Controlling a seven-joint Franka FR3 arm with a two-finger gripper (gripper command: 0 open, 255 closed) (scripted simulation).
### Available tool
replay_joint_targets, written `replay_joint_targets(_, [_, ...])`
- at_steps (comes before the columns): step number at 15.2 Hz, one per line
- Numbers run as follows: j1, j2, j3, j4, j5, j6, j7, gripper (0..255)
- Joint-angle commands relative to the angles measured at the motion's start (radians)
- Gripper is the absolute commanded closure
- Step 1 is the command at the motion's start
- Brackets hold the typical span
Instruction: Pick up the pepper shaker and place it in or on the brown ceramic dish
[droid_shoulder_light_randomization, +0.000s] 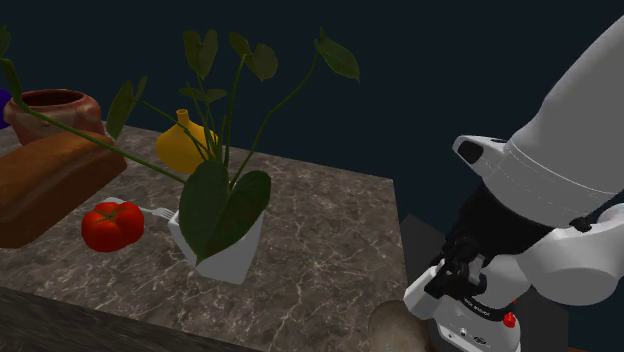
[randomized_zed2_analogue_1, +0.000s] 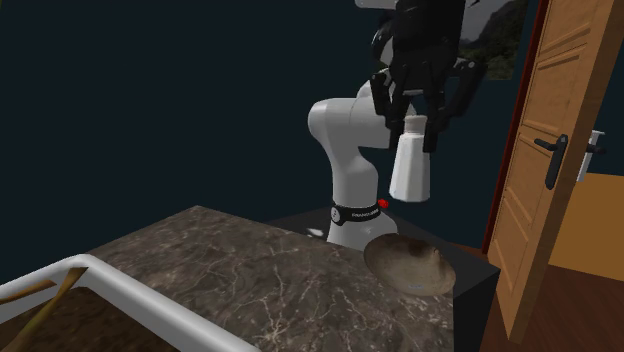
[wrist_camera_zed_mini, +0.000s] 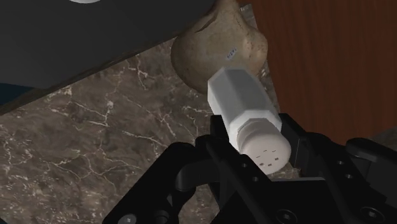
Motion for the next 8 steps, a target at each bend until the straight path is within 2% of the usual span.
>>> replay_joint_targets(1, [0.035, -0.049, 0.023, -0.022, 0.028, -0.027, 0.037, 255])
replay_joint_targets(8, [0.064, -0.065, 0.074, -0.115, 0.078, 0.047, 0.037, 255])
